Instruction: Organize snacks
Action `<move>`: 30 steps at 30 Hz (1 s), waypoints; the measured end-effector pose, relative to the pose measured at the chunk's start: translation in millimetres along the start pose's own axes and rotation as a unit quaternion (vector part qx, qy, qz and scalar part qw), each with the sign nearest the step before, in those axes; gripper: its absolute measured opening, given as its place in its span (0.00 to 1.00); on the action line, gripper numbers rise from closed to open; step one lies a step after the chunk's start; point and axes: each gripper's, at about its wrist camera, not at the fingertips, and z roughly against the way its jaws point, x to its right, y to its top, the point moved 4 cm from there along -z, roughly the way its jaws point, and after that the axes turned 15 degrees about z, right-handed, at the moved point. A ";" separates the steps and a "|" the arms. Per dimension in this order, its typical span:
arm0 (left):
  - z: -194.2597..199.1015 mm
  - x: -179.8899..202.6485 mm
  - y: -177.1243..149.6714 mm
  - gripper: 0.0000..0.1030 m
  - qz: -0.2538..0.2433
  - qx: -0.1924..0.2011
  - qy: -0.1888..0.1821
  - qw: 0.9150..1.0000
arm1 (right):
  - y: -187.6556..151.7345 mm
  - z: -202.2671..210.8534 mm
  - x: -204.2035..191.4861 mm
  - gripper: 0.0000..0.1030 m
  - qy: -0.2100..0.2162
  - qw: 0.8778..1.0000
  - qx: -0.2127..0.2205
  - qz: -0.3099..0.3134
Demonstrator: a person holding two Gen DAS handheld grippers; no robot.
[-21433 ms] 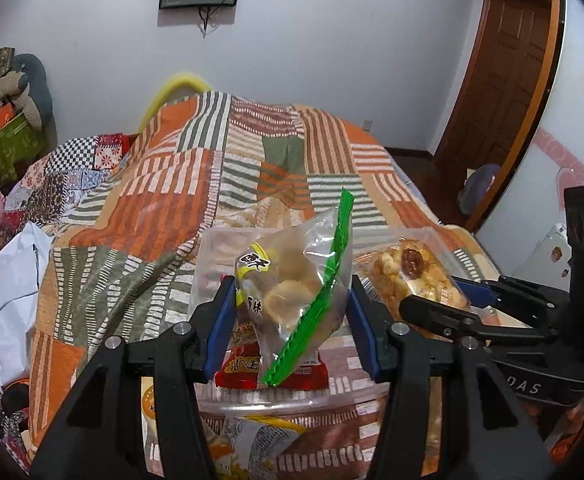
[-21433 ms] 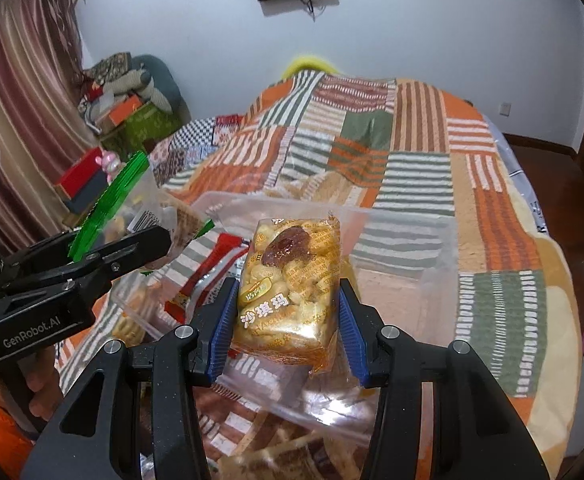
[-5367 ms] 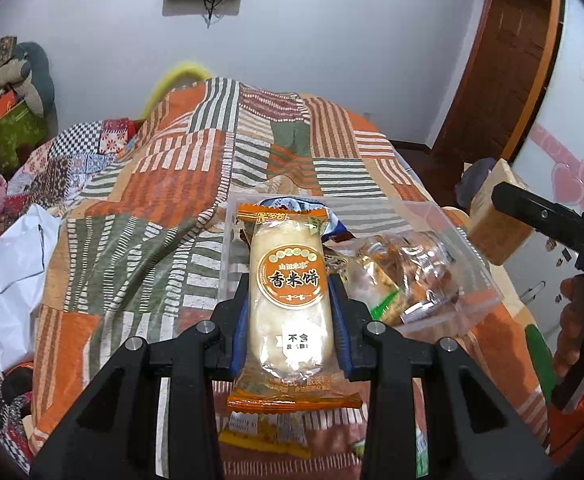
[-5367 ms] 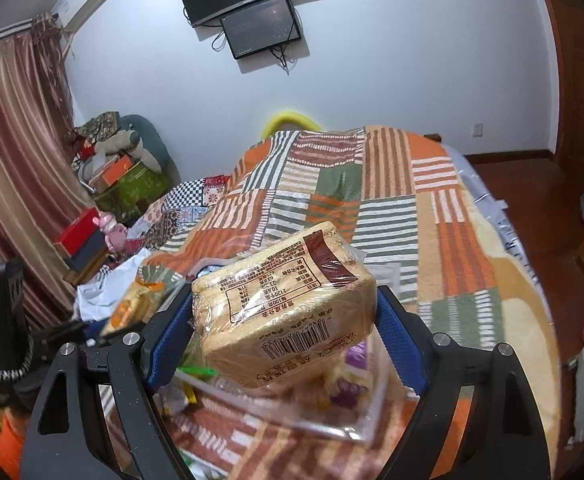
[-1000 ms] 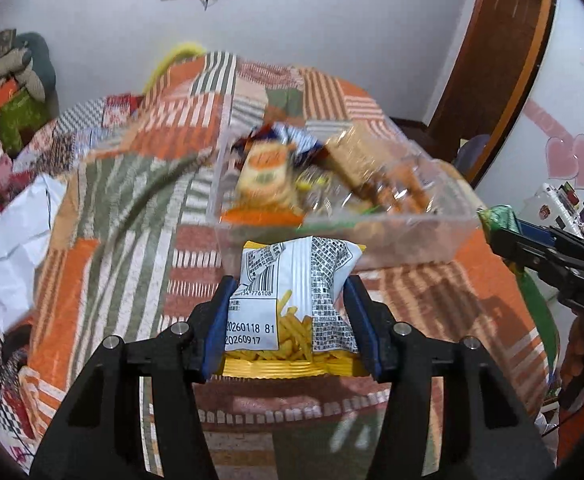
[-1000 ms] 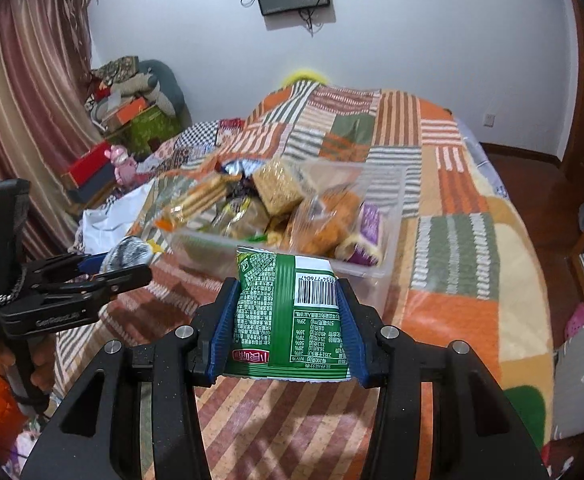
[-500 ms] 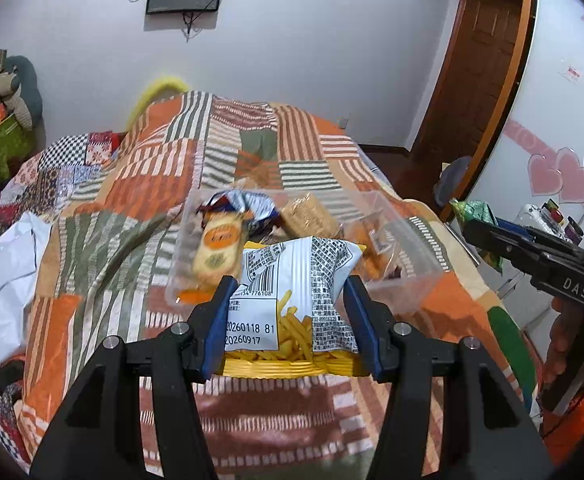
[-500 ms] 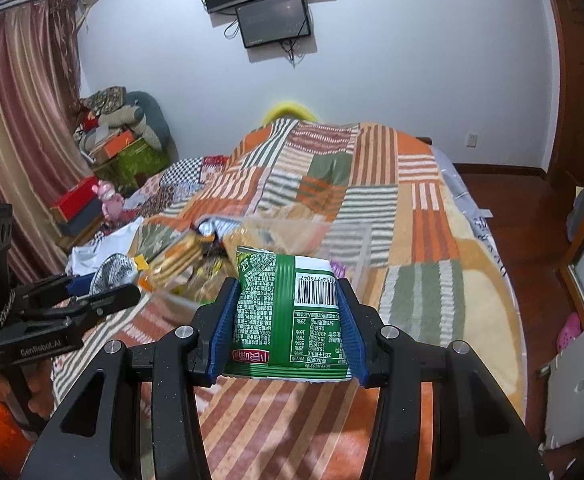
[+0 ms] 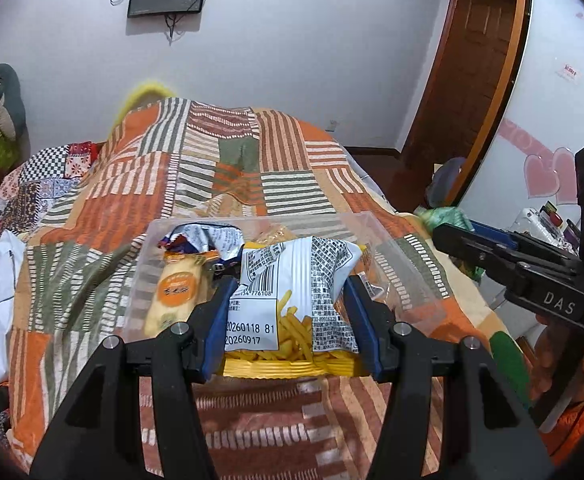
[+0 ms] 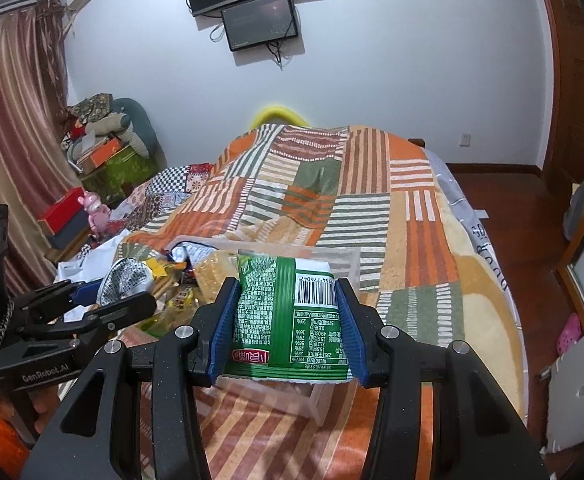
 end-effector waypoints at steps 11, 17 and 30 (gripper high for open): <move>-46.7 -7.1 -4.0 0.53 0.004 -0.029 0.019 0.999 | -14.7 -29.0 -0.1 0.43 0.014 0.999 -0.034 -0.007; -54.8 -10.4 -7.5 0.64 0.009 -0.038 0.025 0.999 | -17.6 -23.4 1.2 0.43 0.020 0.999 -0.034 -0.015; 21.8 -6.5 4.4 0.65 0.031 0.014 0.004 0.999 | 0.6 29.6 -9.1 0.45 0.010 1.000 0.009 0.004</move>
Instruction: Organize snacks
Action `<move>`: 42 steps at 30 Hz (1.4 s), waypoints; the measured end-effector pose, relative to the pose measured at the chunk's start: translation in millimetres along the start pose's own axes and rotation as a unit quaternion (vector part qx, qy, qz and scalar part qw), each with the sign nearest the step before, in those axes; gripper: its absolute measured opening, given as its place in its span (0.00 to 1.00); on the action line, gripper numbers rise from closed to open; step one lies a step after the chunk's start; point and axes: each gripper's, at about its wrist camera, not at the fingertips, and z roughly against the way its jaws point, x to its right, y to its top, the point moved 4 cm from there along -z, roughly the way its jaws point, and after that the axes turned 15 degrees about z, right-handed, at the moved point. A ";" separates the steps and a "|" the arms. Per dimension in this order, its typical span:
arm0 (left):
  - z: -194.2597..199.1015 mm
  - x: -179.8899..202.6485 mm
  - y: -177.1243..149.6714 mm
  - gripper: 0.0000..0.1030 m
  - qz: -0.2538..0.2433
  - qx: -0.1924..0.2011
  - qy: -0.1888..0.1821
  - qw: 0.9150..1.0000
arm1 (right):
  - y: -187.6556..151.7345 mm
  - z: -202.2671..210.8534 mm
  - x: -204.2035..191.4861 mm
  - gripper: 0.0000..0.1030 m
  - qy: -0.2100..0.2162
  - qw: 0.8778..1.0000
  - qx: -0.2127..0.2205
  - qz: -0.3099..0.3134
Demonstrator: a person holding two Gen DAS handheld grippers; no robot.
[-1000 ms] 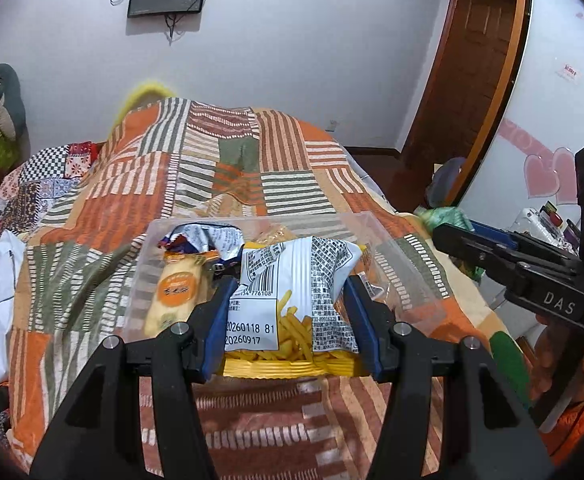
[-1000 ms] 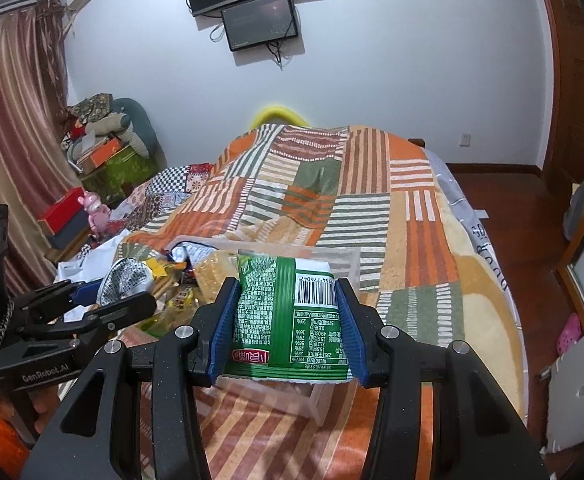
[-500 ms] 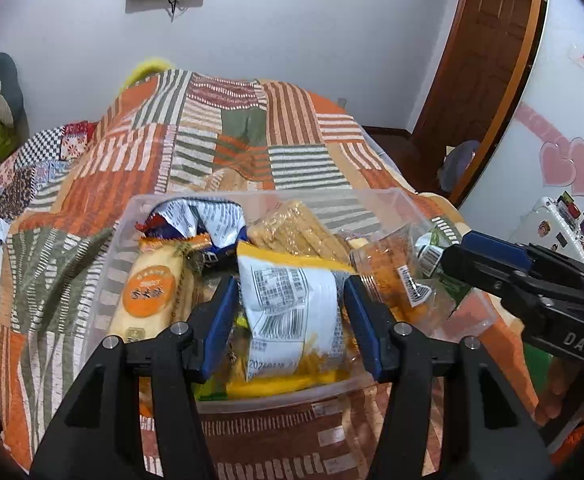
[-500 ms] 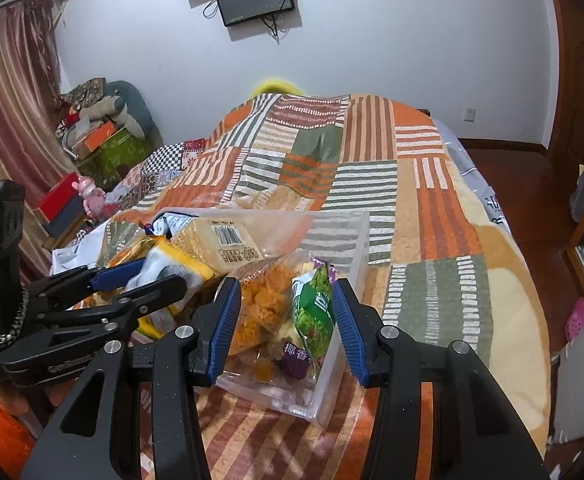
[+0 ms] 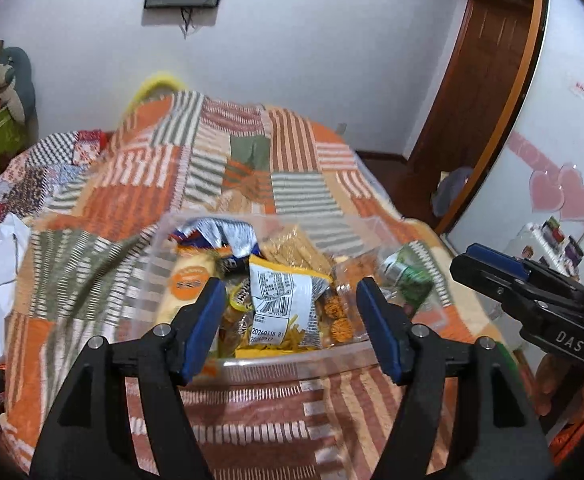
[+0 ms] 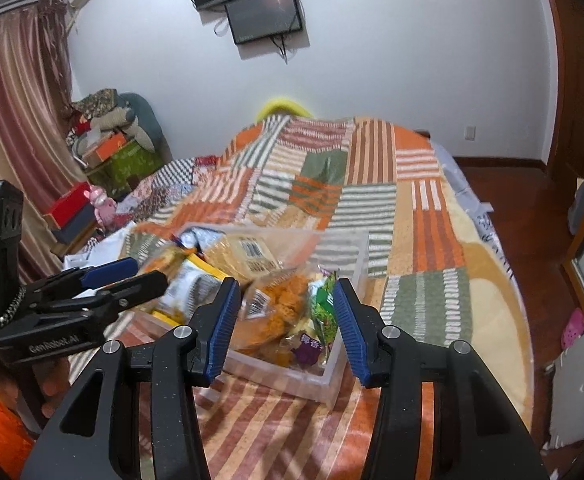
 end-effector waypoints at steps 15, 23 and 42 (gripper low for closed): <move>154.8 32.7 -2.2 0.69 -0.040 0.131 -0.029 0.990 | 25.7 107.3 -39.2 0.65 -0.025 0.994 0.102 0.029; 203.8 41.6 -10.1 0.88 -0.048 0.183 -0.029 0.981 | 26.7 136.4 -55.8 0.82 -0.038 0.989 0.136 0.036; 225.2 48.3 -27.6 1.00 -0.056 0.213 -0.016 0.975 | 17.1 150.0 -66.1 1.00 -0.081 0.985 0.151 0.034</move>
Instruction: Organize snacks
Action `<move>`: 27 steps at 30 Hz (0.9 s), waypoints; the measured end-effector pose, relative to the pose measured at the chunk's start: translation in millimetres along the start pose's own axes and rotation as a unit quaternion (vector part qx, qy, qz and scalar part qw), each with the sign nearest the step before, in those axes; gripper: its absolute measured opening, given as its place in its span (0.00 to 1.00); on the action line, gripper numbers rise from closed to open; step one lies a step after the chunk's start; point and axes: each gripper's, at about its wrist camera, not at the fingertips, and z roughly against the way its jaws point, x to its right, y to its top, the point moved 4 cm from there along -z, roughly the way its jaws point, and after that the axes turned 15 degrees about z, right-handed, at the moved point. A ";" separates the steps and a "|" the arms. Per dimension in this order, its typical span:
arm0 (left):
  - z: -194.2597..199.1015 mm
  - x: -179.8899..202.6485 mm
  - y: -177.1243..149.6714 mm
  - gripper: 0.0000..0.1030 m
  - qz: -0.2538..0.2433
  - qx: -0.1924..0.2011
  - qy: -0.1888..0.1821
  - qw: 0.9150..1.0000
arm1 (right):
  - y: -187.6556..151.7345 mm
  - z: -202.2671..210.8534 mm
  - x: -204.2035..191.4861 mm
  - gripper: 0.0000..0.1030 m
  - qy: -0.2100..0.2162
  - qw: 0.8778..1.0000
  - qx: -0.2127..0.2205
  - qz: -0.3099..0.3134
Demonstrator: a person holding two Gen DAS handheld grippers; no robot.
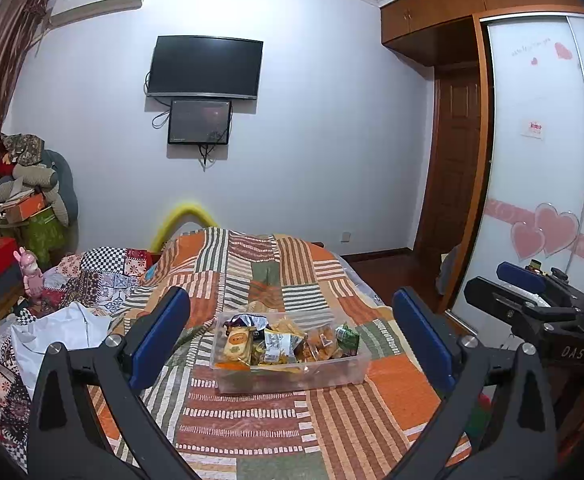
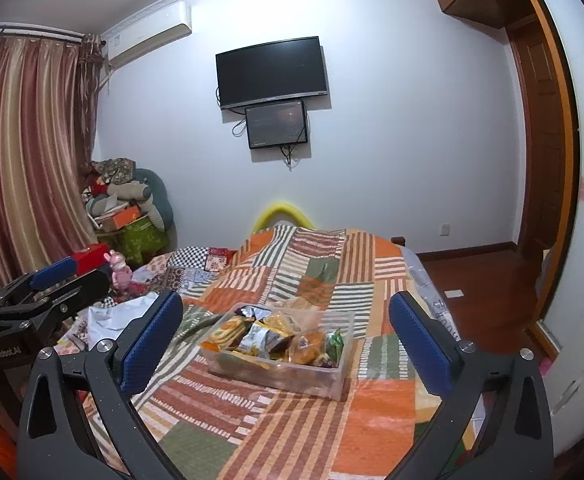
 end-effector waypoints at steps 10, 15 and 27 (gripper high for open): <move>-3.4 -1.3 -3.0 1.00 0.001 -0.006 0.003 1.000 | -5.1 2.8 -0.3 1.00 -0.001 1.000 -0.004 -0.002; -3.0 -1.9 -4.3 1.00 0.003 -0.008 0.004 1.000 | -5.2 2.7 -0.2 1.00 0.001 1.000 -0.006 -0.003; -2.5 -3.2 -3.1 1.00 0.006 -0.007 0.003 1.000 | -2.9 4.5 -1.4 1.00 0.000 1.000 -0.003 0.002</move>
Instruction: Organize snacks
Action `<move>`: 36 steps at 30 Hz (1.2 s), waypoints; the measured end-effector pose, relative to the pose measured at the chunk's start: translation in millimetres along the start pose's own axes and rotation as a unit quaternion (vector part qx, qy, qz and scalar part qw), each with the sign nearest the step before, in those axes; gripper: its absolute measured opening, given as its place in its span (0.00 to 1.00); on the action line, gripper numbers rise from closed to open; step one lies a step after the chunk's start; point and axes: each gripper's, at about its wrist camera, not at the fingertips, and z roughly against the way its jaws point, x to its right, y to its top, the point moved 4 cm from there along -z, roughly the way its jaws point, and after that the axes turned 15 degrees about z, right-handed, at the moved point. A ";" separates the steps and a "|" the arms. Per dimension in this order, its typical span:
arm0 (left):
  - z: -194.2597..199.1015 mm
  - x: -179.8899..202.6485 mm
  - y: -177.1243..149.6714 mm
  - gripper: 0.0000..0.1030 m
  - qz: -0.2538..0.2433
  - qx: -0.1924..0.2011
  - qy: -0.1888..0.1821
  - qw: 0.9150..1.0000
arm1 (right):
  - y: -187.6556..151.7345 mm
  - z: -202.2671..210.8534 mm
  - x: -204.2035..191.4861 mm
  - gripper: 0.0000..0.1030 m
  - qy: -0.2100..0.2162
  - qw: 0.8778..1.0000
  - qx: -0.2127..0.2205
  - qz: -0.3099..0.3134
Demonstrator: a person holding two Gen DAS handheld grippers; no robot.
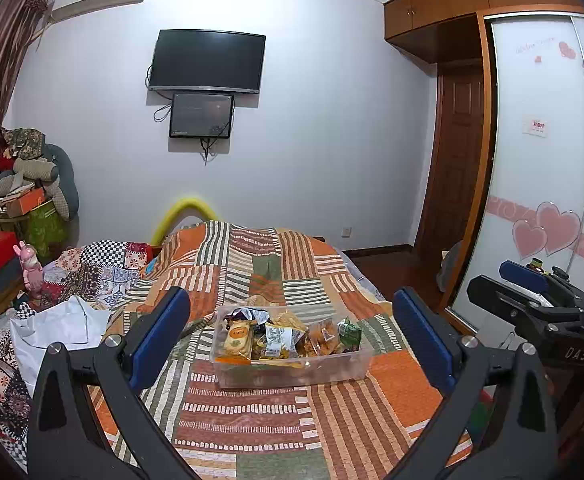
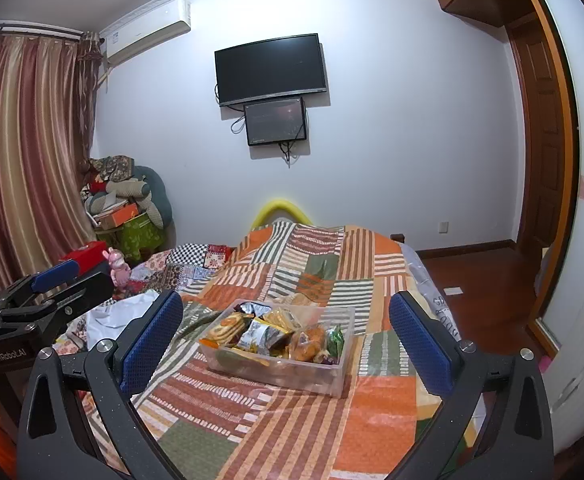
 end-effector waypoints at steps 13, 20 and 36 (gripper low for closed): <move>0.6 2.7 -1.2 1.00 -0.003 -0.003 -0.005 1.000 | 0.5 1.5 0.9 1.00 -0.002 1.000 0.003 -0.002; 1.4 3.9 -1.5 1.00 -0.003 0.000 -0.007 1.000 | 0.5 1.3 1.0 1.00 -0.002 1.000 0.003 -0.002; 3.6 7.9 -2.7 1.00 -0.009 -0.001 -0.019 1.000 | 1.5 1.3 5.8 1.00 0.001 1.000 0.000 -0.005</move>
